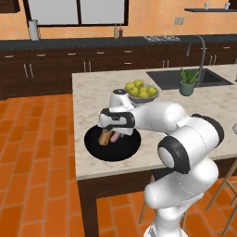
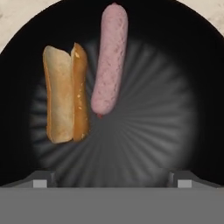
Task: Place one bun and one sausage from the bowl on each plate.
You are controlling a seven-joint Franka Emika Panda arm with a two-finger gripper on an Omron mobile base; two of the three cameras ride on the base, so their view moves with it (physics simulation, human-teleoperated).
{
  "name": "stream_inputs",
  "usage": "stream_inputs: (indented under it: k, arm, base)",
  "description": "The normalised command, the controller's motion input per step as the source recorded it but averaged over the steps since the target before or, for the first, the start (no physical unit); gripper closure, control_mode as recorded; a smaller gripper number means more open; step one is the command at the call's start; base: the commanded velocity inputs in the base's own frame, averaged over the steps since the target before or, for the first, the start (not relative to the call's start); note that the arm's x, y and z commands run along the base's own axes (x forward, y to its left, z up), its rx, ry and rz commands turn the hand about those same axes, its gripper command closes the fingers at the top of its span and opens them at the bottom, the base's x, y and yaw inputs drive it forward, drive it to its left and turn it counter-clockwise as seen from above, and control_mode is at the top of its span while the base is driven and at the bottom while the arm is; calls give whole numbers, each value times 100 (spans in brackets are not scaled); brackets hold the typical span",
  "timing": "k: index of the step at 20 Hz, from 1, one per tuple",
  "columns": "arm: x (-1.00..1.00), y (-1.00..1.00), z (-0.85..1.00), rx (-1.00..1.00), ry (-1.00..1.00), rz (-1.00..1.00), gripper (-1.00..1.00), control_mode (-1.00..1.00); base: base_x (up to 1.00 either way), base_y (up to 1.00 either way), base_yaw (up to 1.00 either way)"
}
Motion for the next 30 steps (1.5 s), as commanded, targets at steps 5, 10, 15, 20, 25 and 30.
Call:
stream_inputs:
  k: [5,10,15,20,25,30]
  arm:
    - [34,20,-41,0,8,-5,-100,-100]
    - [16,-2,-30,0,2,0,-100,-100]
    - [16,4,-34,0,-2,0,-100,-100]
    - [21,0,-26,0,-1,0,-100,-100]
    - [13,7,-20,0,0,0,-100,-100]
    - [0,0,-30,0,-2,-2,-100,-100]
  base:
    - [0,0,0]
    - [0,0,0]
    - [0,0,0]
    - [0,0,0]
    - [0,0,0]
    - [0,0,0]
